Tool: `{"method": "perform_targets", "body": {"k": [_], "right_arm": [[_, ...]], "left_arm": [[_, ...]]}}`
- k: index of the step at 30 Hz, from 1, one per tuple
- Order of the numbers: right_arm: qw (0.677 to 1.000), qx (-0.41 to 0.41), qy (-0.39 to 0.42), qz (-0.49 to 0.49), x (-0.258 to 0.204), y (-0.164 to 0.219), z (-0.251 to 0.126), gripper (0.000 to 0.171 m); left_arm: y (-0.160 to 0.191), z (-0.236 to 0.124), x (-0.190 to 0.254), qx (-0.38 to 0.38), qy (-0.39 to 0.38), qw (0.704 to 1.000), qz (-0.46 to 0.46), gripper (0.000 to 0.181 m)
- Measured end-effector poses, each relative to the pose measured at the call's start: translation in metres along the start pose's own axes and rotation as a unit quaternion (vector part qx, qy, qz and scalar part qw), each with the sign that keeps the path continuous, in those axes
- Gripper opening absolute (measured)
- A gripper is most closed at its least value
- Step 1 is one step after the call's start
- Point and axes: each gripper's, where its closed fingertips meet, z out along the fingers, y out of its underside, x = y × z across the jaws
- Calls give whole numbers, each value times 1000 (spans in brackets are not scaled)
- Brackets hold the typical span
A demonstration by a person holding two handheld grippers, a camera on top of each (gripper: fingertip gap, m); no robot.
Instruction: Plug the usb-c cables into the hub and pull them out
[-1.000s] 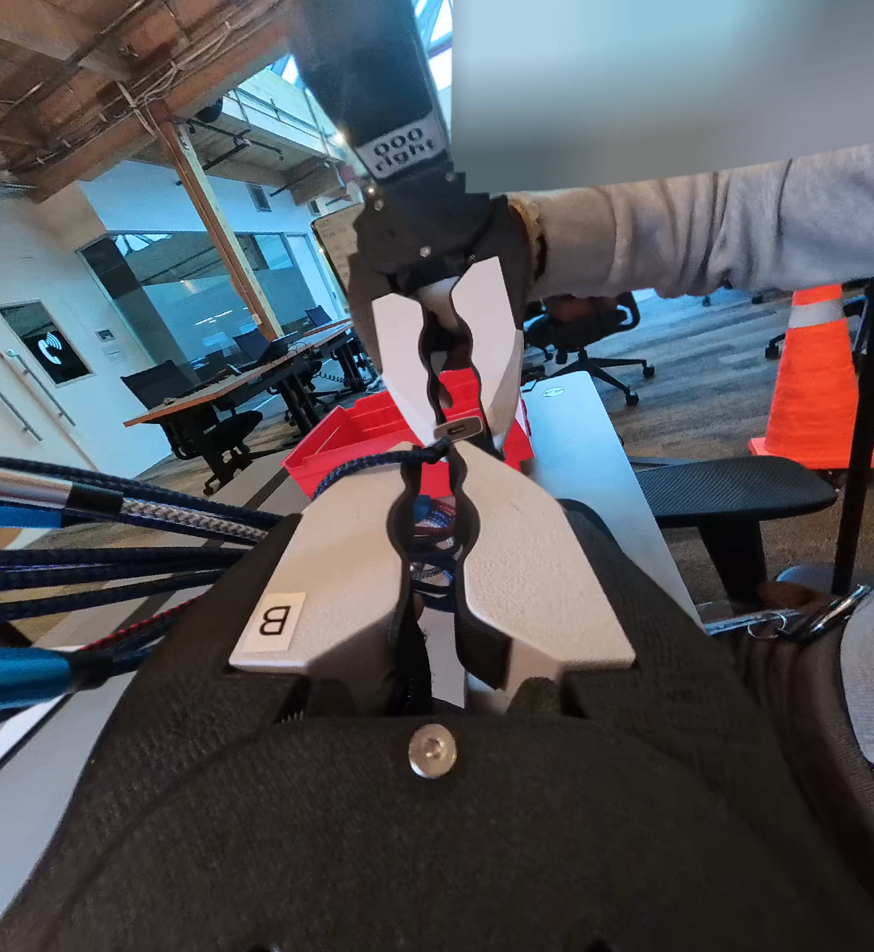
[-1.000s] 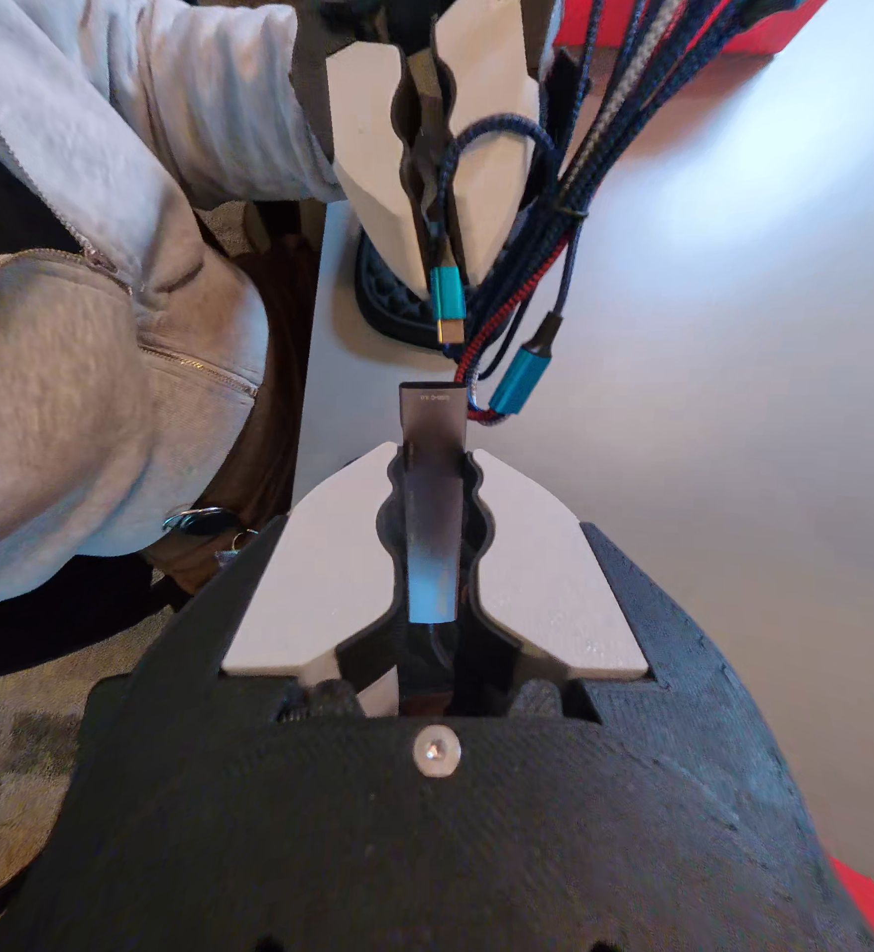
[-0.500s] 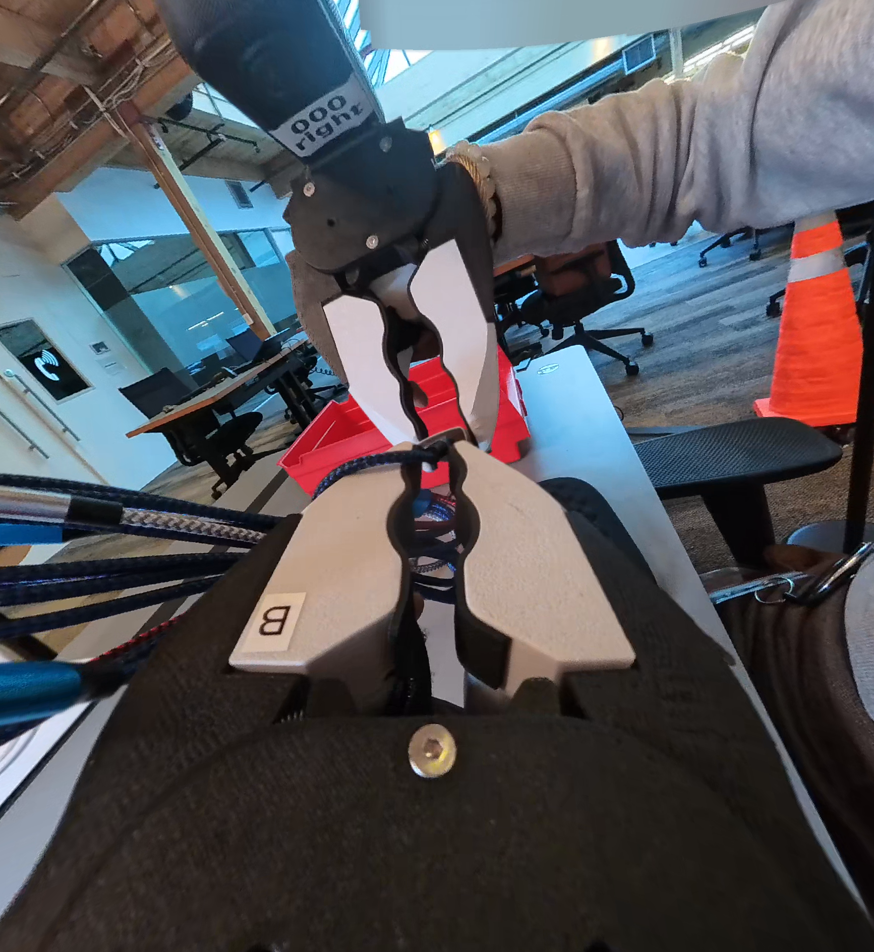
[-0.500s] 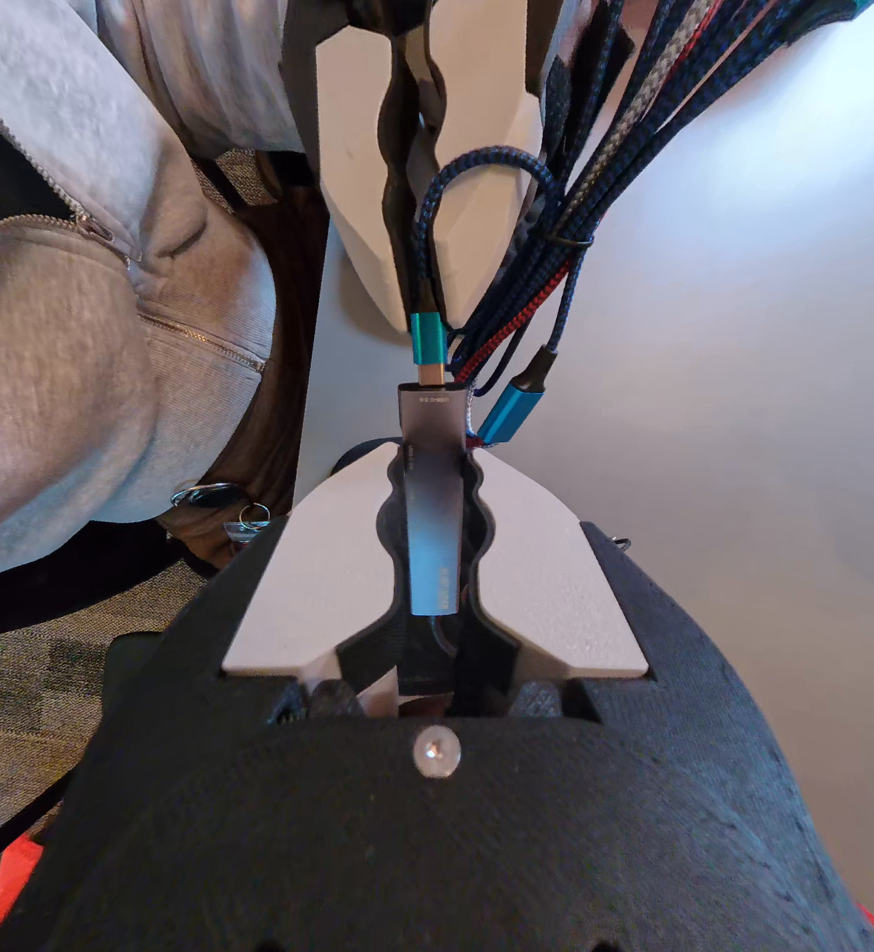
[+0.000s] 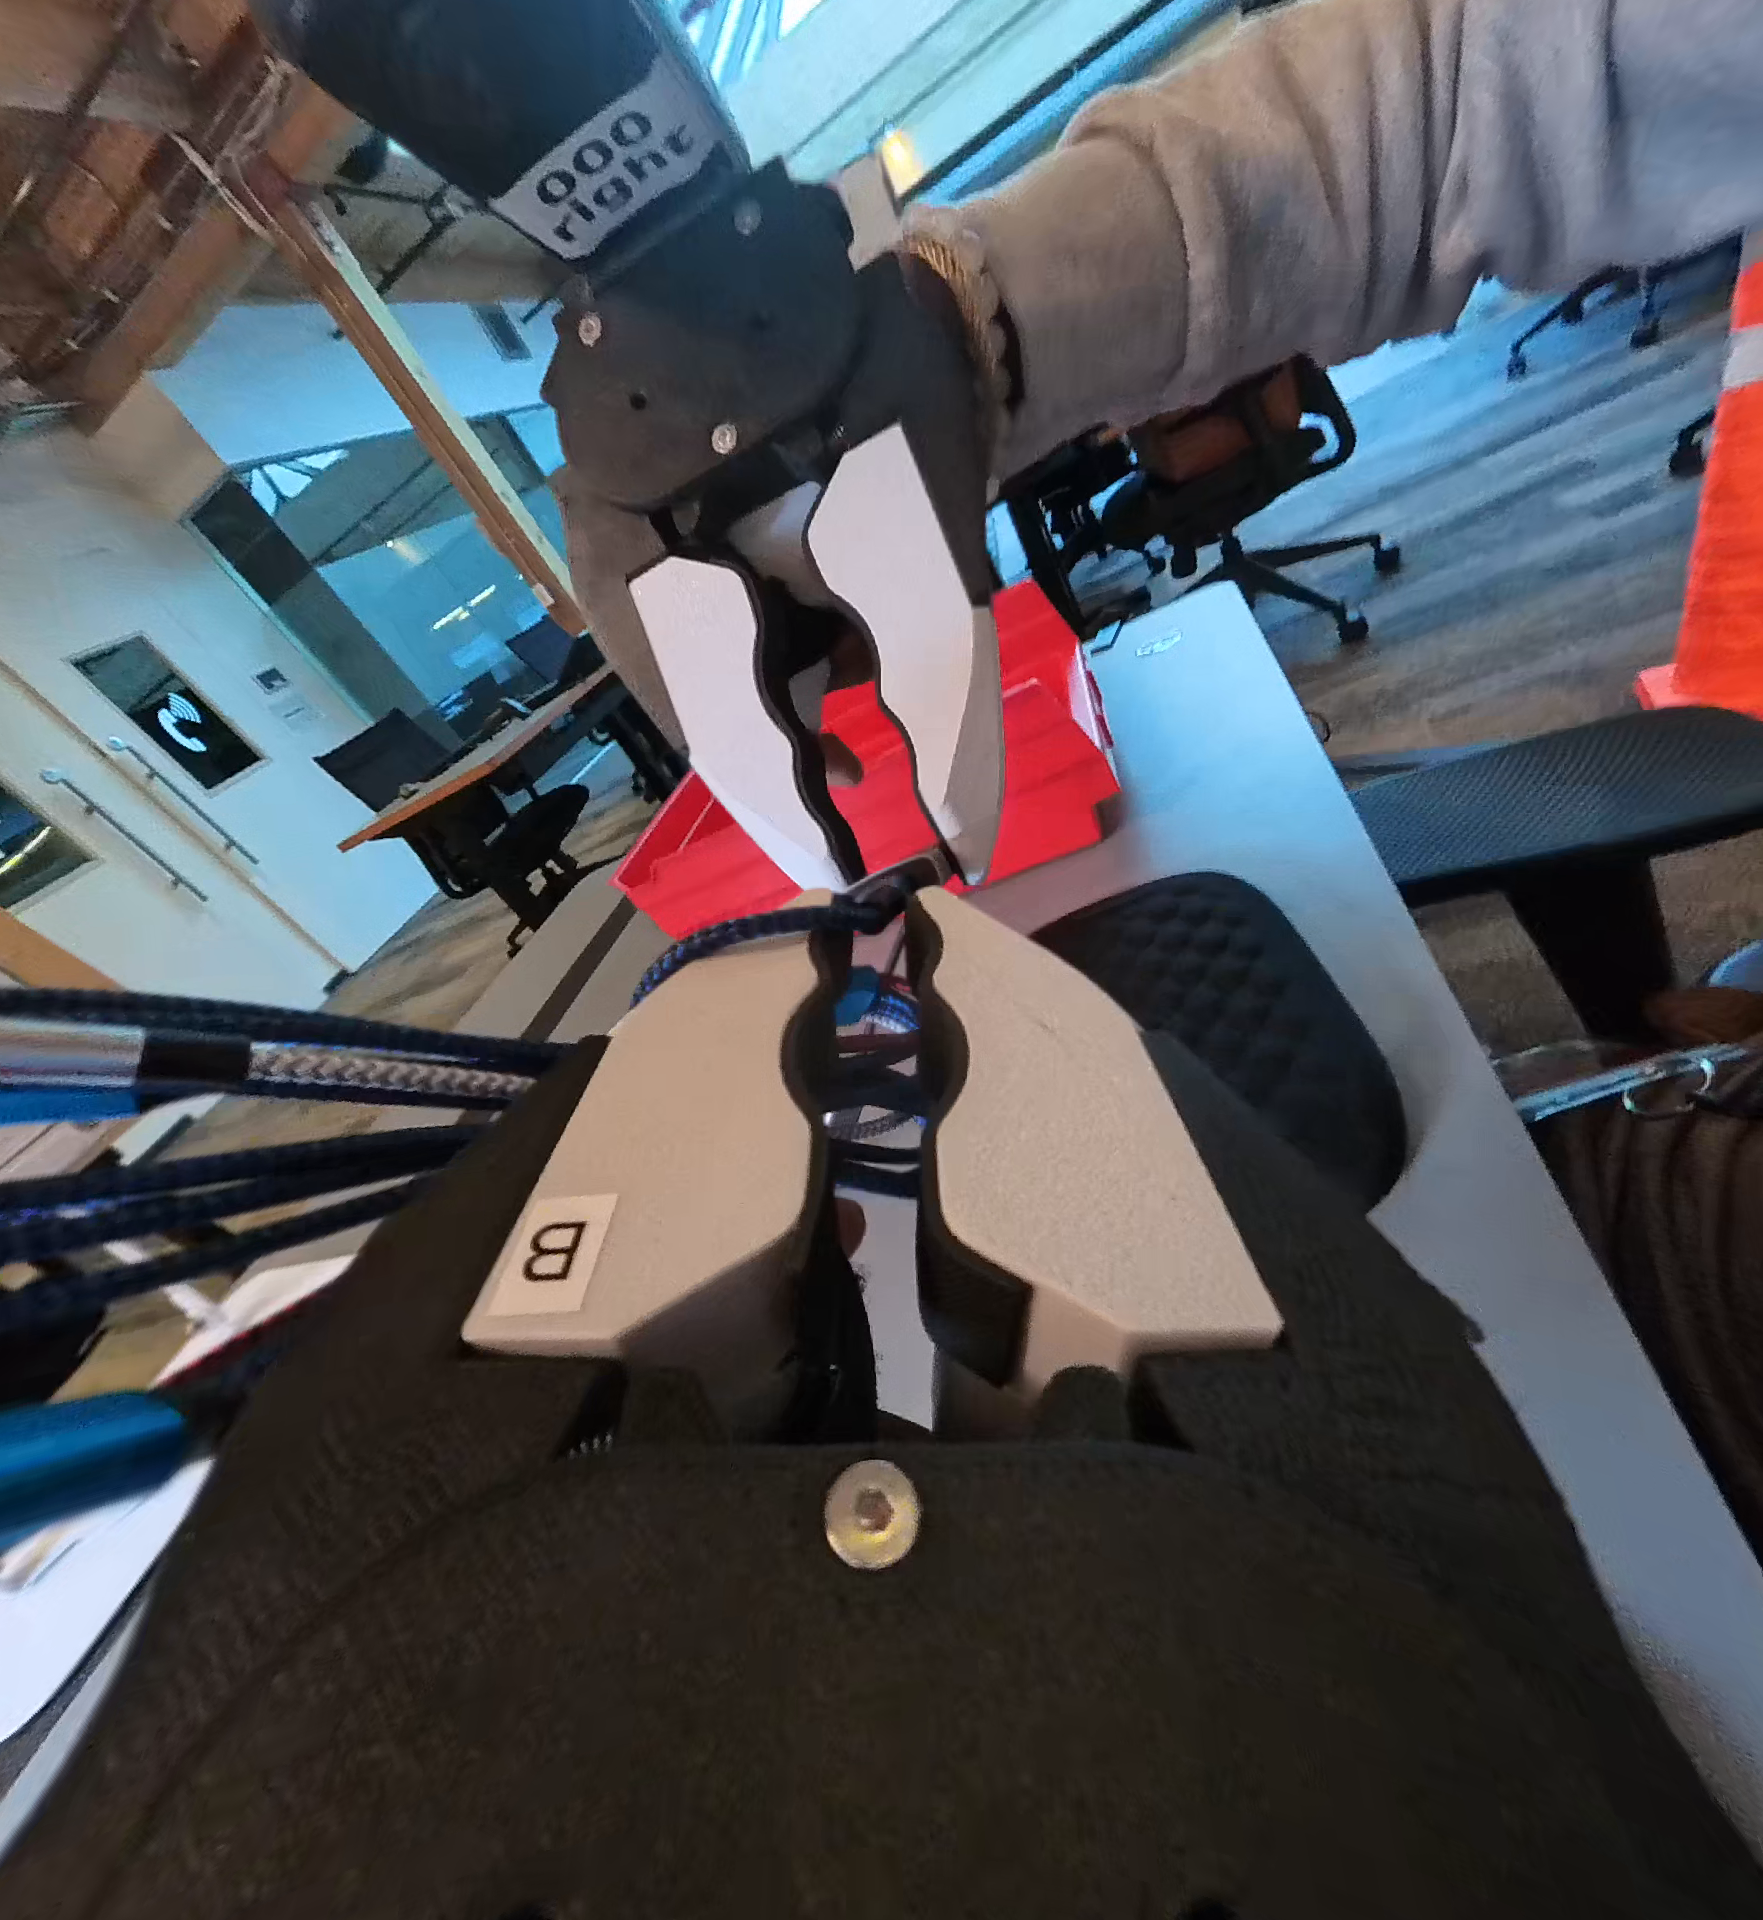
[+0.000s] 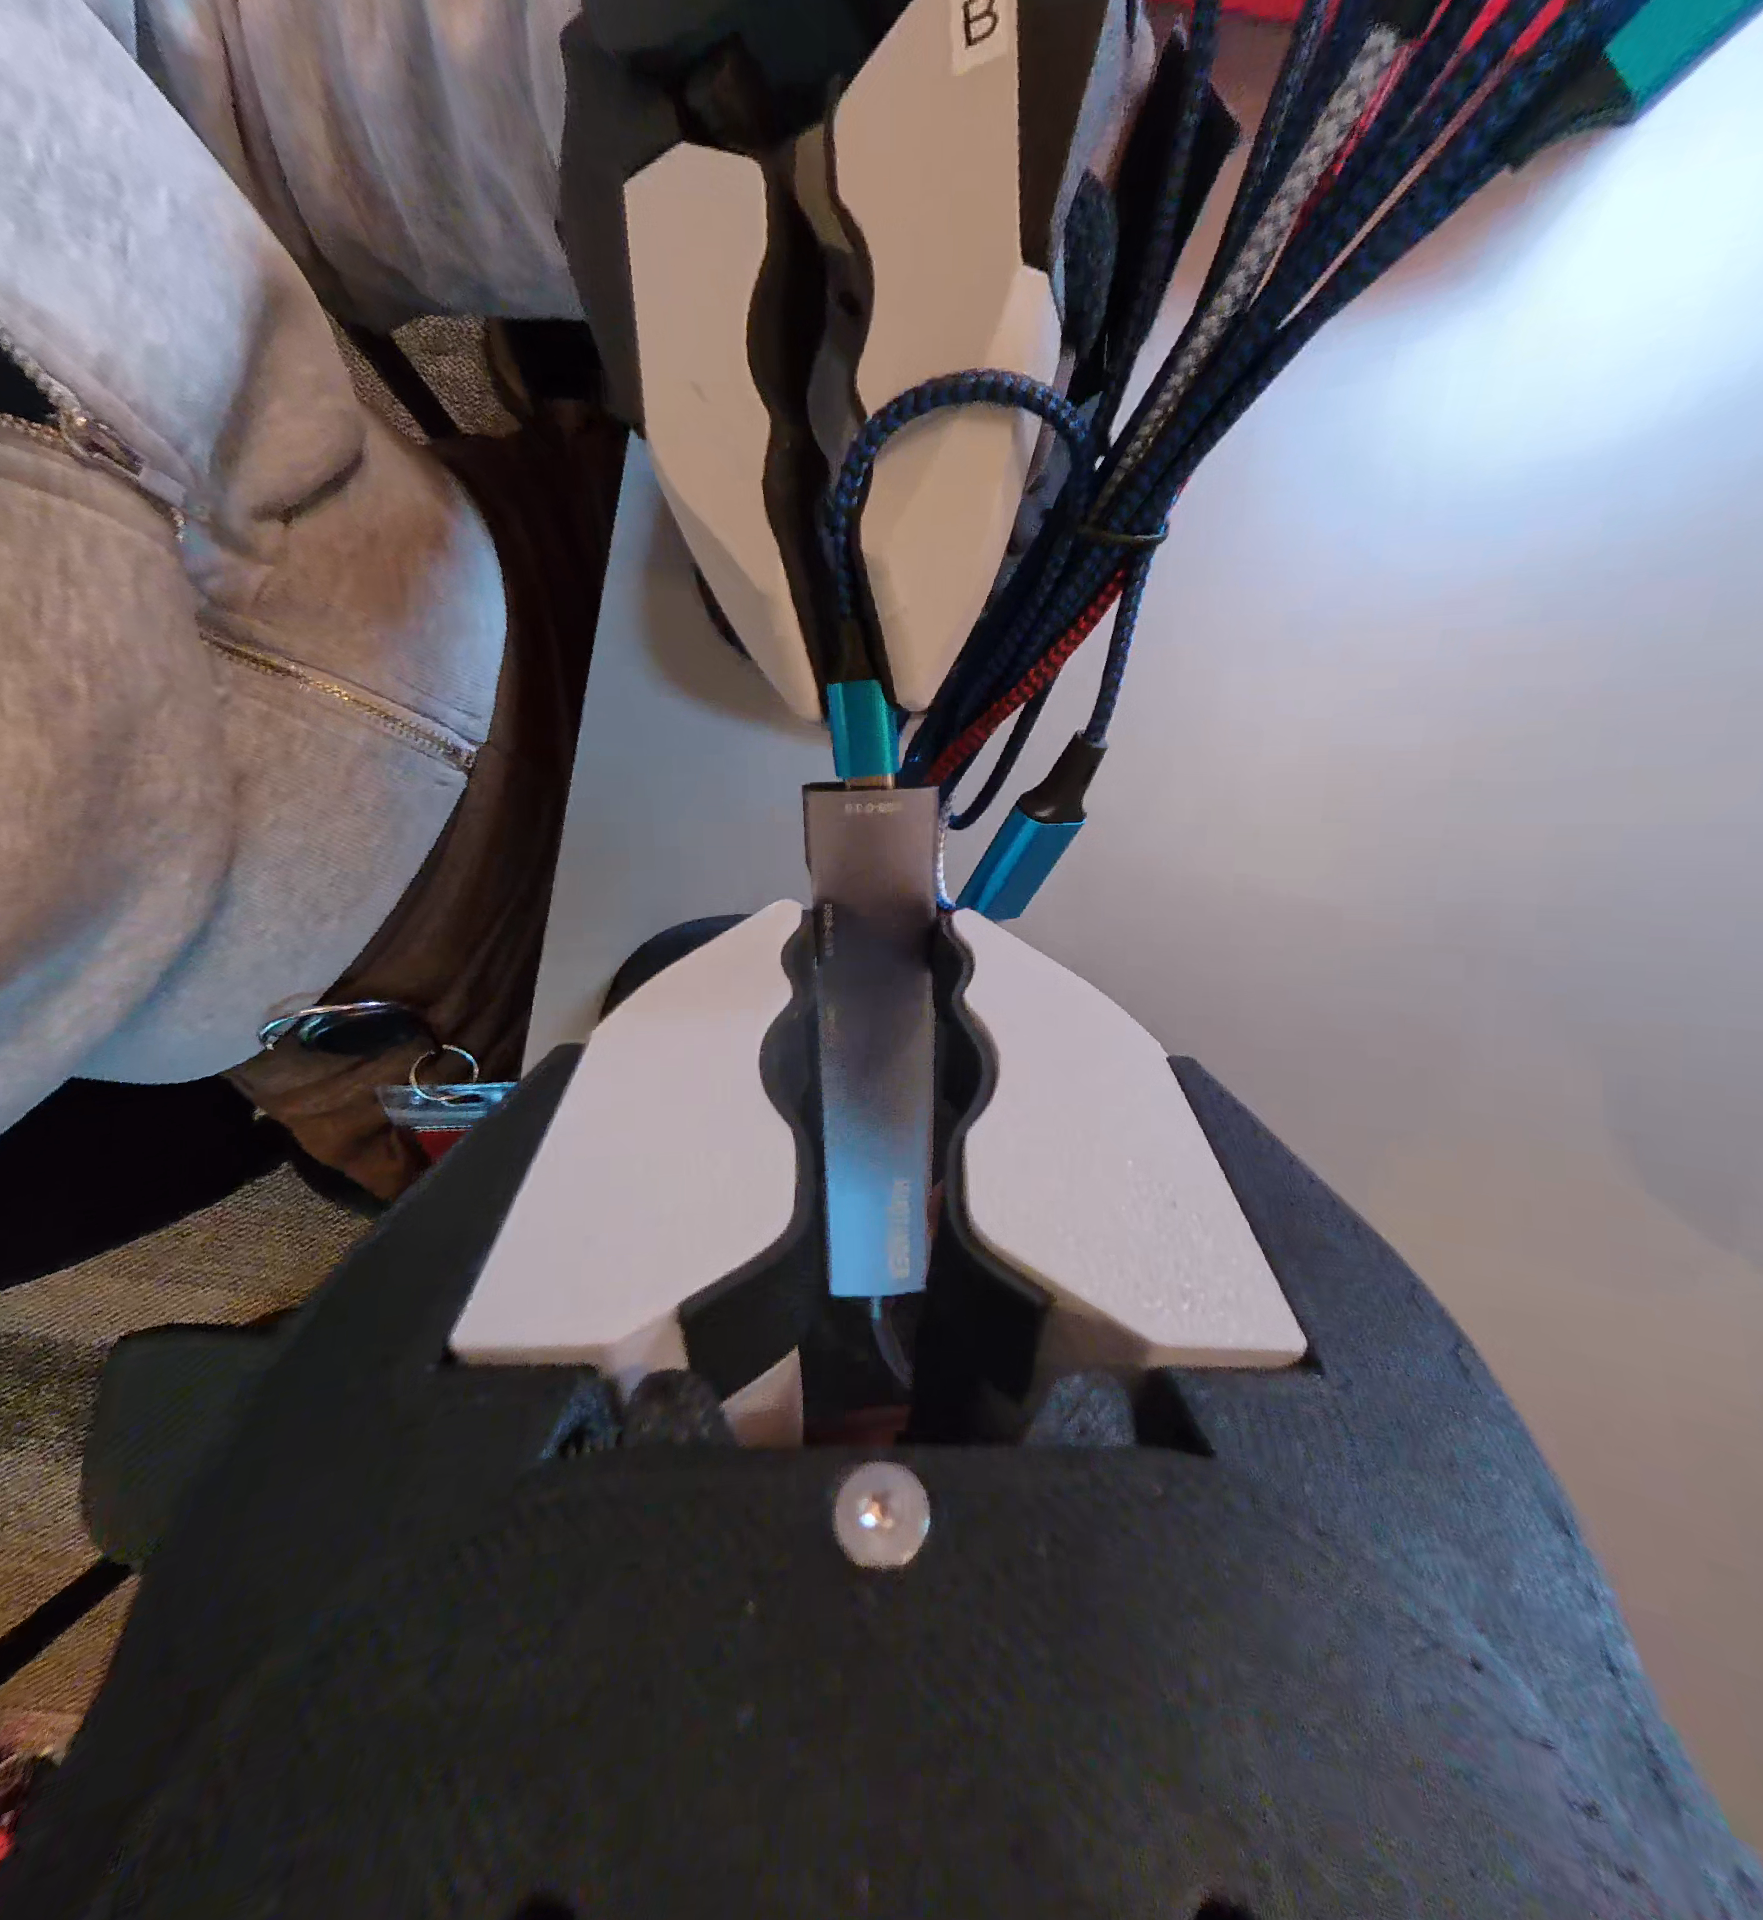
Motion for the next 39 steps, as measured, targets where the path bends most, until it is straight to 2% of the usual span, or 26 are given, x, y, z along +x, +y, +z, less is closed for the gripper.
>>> {"method": "perform_targets", "body": {"k": [8, 11, 15, 18, 23, 26, 34, 39], "right_arm": [[999, 31, -5, -25, -9, 2, 11, 18], [999, 38, 24, -21, -5, 5, 15, 19], [988, 136, 75, 3, 5, -10, 8, 21], [966, 231, 116, 26, 9, -20, -2, 21], [899, 384, 192, 85, 21, -15, -23, 20], [868, 436, 209, 114, 29, -1, -24, 20], [846, 466, 201, 162, 40, 13, -16, 20], [815, 497, 239, 176, 47, 12, -39, 21]], "left_arm": [[0, 4, 11, -2, 36, 999, -6, 11], [5, 6, 9, -19, 24, 1000, -5, 12], [3, -3, -7, -8, -4, 999, -45, 14], [2, -10, -15, 11, -15, 997, -71, 17], [-1, -17, 3, 37, 82, 986, -139, 27], [1, -17, -1, 64, 78, 984, -149, 27], [-4, -20, -17, 151, 48, 970, -185, 27], [-4, -33, -39, 196, -15, 962, -190, 27]]}}
